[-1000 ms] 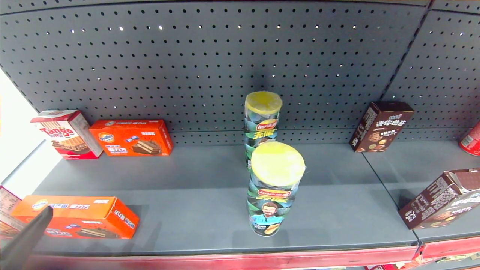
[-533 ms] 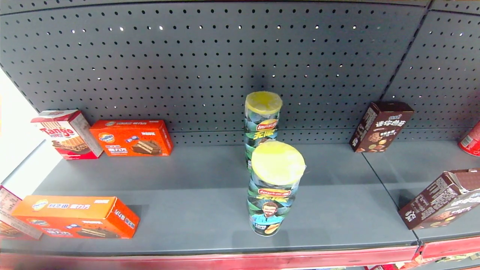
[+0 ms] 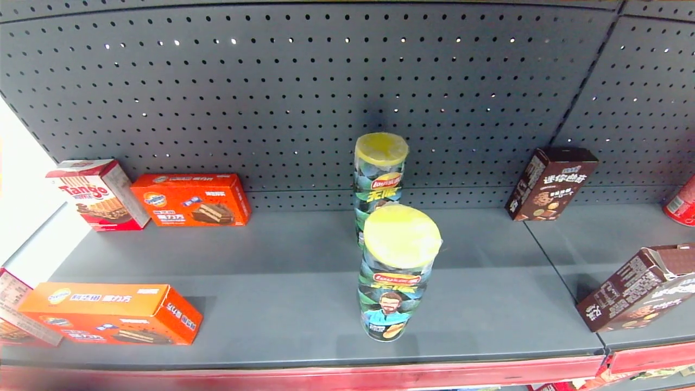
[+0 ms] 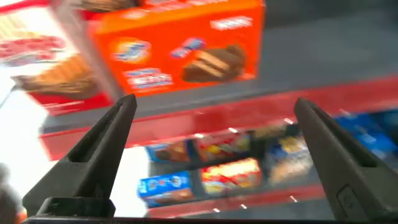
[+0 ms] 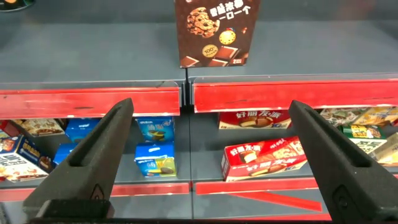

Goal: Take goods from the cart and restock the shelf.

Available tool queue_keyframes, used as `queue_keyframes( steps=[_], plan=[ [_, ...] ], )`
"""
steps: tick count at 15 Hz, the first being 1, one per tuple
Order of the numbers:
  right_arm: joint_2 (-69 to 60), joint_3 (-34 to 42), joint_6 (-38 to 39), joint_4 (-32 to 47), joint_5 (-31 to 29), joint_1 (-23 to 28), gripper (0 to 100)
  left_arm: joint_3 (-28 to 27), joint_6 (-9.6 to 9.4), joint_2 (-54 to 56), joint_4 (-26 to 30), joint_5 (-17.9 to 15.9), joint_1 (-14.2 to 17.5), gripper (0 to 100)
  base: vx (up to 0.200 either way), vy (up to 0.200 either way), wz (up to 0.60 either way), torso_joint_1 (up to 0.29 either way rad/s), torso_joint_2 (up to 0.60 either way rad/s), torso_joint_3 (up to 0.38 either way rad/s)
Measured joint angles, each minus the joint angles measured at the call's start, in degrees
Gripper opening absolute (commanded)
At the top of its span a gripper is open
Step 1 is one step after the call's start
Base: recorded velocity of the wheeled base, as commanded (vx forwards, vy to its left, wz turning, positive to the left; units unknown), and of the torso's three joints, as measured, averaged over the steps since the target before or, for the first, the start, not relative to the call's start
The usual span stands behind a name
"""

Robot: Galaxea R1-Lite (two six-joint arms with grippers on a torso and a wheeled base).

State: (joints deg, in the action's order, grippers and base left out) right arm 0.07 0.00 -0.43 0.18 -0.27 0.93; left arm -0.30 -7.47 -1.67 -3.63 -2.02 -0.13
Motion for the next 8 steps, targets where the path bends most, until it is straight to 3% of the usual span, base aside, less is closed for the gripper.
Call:
queue_keyframes(
  steps=[2, 4, 6, 7, 8],
  plan=[
    [0.0, 0.0, 0.0, 0.0, 0.0, 0.0, 100, 0.2, 0.45, 1.0, -0.4, 1.2, -0.1, 100, 0.000, 0.000, 0.00, 0.000, 0.00, 0.000],
    [0.0, 0.0, 0.0, 0.0, 0.0, -0.1, 100, 0.3, 2.50, 1.6, -0.4, 1.0, -0.1, 100, 0.000, 0.000, 0.00, 0.000, 0.00, 0.000],
    [0.0, 0.0, 0.0, 0.0, 0.0, -0.1, 100, 0.3, 4.19, 1.8, -0.4, -1.6, -0.1, 100, 0.000, 0.000, 0.00, 0.000, 0.00, 0.000],
    [0.0, 0.0, 0.0, 0.0, 0.0, -0.1, 100, 0.3, 4.11, 1.8, -0.4, -2.2, -0.1, 100, 0.000, 0.000, 0.00, 0.000, 0.00, 0.000],
    [0.0, 0.0, 0.0, 0.0, 0.0, 0.0, 100, 0.3, 2.28, 1.8, -0.4, -0.5, -0.1, 100, 0.000, 0.000, 0.00, 0.000, 0.00, 0.000]
  ],
)
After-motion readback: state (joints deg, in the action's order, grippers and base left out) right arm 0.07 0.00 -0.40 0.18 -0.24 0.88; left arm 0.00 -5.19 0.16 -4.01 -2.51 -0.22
